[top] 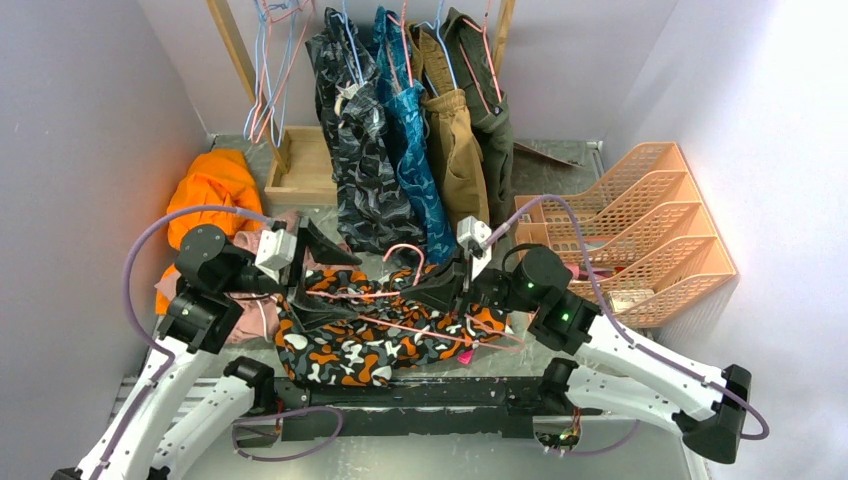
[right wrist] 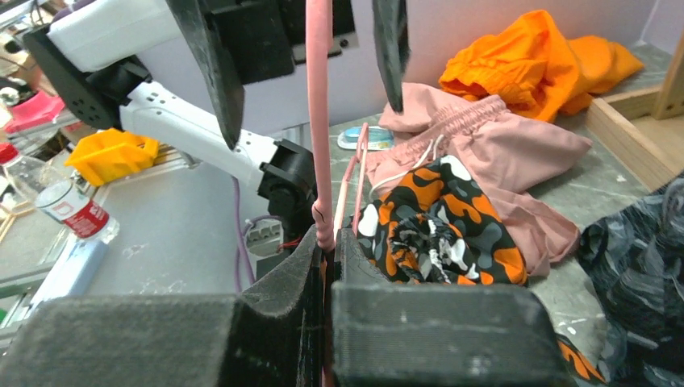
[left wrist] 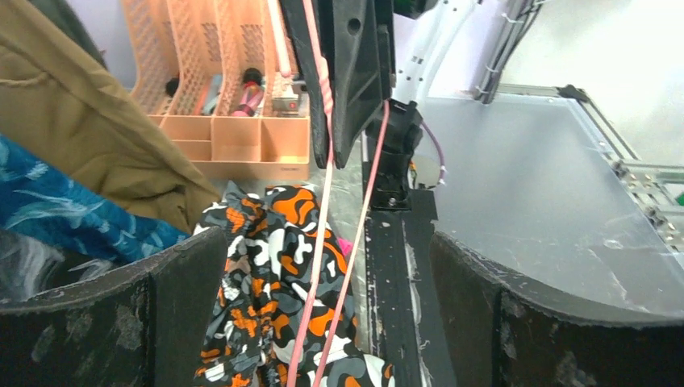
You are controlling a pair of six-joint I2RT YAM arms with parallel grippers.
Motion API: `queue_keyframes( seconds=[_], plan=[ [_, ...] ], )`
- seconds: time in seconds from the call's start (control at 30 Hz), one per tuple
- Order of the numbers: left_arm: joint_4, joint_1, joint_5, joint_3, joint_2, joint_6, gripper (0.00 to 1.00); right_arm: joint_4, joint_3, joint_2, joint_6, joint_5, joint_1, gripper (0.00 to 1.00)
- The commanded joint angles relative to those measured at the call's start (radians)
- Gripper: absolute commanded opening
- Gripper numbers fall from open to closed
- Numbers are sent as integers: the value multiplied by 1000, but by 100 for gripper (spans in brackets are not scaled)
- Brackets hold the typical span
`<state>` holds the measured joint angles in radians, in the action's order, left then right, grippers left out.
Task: Place the shorts on the hanger
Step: Hang the shorts on the hanger.
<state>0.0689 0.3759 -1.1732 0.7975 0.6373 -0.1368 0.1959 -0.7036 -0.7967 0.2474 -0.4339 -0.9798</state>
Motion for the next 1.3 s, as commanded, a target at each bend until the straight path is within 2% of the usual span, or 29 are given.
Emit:
queue_keyframes(
  seconds=[0.0, 0.13, 0.2, 0.47, 0.63, 0.7, 0.77, 0.83, 0.87, 0.9, 0.93, 1.0, 1.13, 1.27],
  plan=[
    [64, 41, -69, 24, 35, 118, 99, -2, -77, -39, 0, -90, 5, 0],
    [119, 87, -35, 20, 87, 172, 100, -8, -96, -80, -5, -123, 5, 0],
    [145, 106, -9, 22, 114, 200, 95, 0, -101, -91, -6, -132, 4, 0],
    [218, 166, 66, 51, 192, 274, 54, -53, -135, -115, -50, -136, 5, 0],
    [250, 196, 109, 61, 228, 304, 41, -73, -141, -114, -51, -134, 5, 0],
    [252, 204, 120, 59, 237, 308, 27, -90, -146, -112, -53, -134, 3, 0],
    [251, 212, 136, 60, 241, 309, 8, -118, -155, -112, -57, -131, 4, 0],
    [249, 217, 154, 58, 237, 310, 7, -171, -174, -113, -58, -110, 5, 0],
    [250, 222, 166, 60, 233, 315, 7, -219, -193, -116, -59, -102, 4, 3],
    [252, 225, 179, 64, 229, 317, 7, -281, -221, -124, -66, -92, 5, 16],
    [256, 224, 187, 67, 225, 322, 7, -353, -271, -136, -81, -84, 5, 34],
    [268, 228, 191, 79, 219, 336, 7, -497, -355, -178, -104, -68, 6, 48],
    [308, 232, 182, 106, 228, 367, 7, -684, -437, -226, -123, -79, 5, 53],
    [314, 243, 167, 111, 240, 379, 7, -718, -439, -227, -127, -77, 5, 52]
  ],
)
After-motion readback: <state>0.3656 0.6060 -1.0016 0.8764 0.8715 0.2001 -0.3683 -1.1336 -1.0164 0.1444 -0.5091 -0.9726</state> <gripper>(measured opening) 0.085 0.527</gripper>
